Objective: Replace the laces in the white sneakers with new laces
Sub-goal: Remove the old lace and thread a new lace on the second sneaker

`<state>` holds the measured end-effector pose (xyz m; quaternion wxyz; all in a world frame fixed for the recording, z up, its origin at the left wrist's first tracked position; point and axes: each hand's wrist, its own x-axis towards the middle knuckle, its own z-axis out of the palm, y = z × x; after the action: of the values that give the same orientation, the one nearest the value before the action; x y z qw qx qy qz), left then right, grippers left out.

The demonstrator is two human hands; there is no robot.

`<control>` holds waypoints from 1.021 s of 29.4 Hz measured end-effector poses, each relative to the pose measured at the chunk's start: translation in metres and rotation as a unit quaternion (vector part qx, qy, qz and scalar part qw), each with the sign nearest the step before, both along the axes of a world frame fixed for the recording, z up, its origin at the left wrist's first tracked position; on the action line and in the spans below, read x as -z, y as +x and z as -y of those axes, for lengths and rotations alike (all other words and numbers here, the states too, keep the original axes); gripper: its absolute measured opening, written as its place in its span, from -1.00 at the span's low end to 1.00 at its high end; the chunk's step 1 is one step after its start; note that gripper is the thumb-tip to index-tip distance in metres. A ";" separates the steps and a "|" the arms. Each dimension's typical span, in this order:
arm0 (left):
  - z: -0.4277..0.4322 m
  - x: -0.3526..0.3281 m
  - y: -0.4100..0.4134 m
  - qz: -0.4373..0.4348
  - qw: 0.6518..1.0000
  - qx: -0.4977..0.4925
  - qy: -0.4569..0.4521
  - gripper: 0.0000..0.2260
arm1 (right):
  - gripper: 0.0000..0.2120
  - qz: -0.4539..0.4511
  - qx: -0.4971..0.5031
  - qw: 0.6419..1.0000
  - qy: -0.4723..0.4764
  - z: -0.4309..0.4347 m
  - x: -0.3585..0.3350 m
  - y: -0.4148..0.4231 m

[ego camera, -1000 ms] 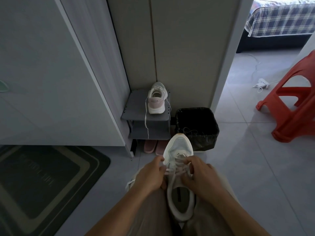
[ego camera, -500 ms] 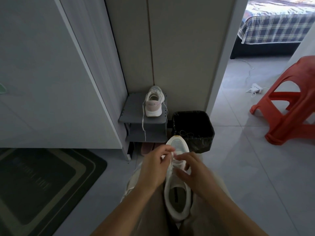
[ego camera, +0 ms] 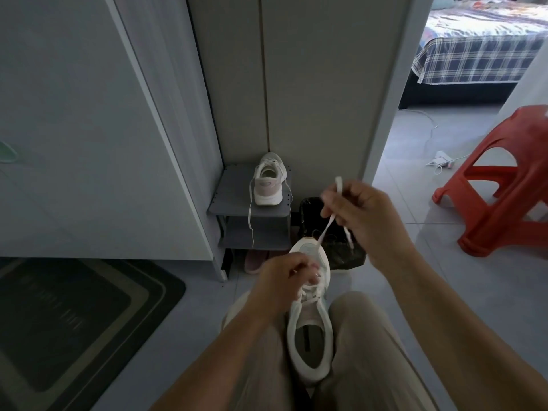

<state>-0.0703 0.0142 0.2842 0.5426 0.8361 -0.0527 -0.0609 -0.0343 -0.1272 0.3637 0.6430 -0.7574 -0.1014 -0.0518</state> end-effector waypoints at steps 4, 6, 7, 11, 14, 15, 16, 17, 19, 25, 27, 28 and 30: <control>-0.025 0.015 0.004 0.036 0.982 -0.181 -0.031 -0.82 | -0.86 0.016 0.043 0.998 0.033 0.024 -0.001 0.009; -0.037 0.025 0.002 0.014 0.979 -0.203 -0.032 -0.83 | -0.85 0.004 0.057 0.997 0.056 0.035 0.007 0.009; -0.043 0.030 0.000 0.001 0.978 -0.207 -0.020 -0.84 | -0.85 -0.007 0.058 0.996 0.070 0.037 0.011 0.008; -0.064 0.049 -0.009 -0.043 0.976 -0.209 0.051 -0.89 | -0.88 -0.030 0.084 0.988 0.128 0.042 0.028 0.003; -0.077 0.049 -0.017 -0.124 0.978 -0.148 0.081 -0.94 | -0.85 -0.041 0.112 0.978 0.171 0.041 0.035 -0.001; -0.079 0.045 -0.018 -0.136 0.978 -0.127 0.090 -0.86 | -0.82 -0.046 0.105 0.982 0.151 0.038 0.037 -0.005; -0.080 0.039 -0.017 -0.119 0.980 -0.117 0.108 -0.77 | -0.80 -0.049 0.088 0.989 0.111 0.032 0.041 -0.008; -0.077 0.028 -0.016 -0.072 0.983 -0.120 0.118 -0.72 | -0.78 -0.054 0.057 0.995 0.063 0.024 0.044 -0.012; -0.061 -0.001 -0.014 0.063 0.990 -0.109 0.066 -0.74 | -0.79 -0.066 -0.037 0.997 -0.029 0.004 0.049 -0.021; -0.020 -0.039 -0.005 0.159 0.986 0.026 -0.037 -0.79 | -0.81 -0.088 -0.165 0.980 -0.073 -0.024 0.049 -0.027; -0.022 -0.039 -0.003 0.162 0.984 0.010 -0.068 -0.84 | -0.86 -0.096 -0.138 0.980 -0.102 -0.020 0.053 -0.027; -0.024 -0.037 -0.003 0.160 0.984 -0.013 -0.076 -0.85 | -0.94 -0.098 -0.101 0.974 -0.177 -0.015 0.058 -0.027; -0.028 -0.028 -0.002 0.134 0.987 -0.062 -0.065 -0.83 | -0.80 -0.118 -0.030 0.908 -0.400 -0.004 0.076 -0.033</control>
<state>-0.0726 0.0417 0.3126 0.5866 0.8013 -0.0770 0.0888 -0.0669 -0.1231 0.2878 0.2947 -0.9483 -0.0597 0.1021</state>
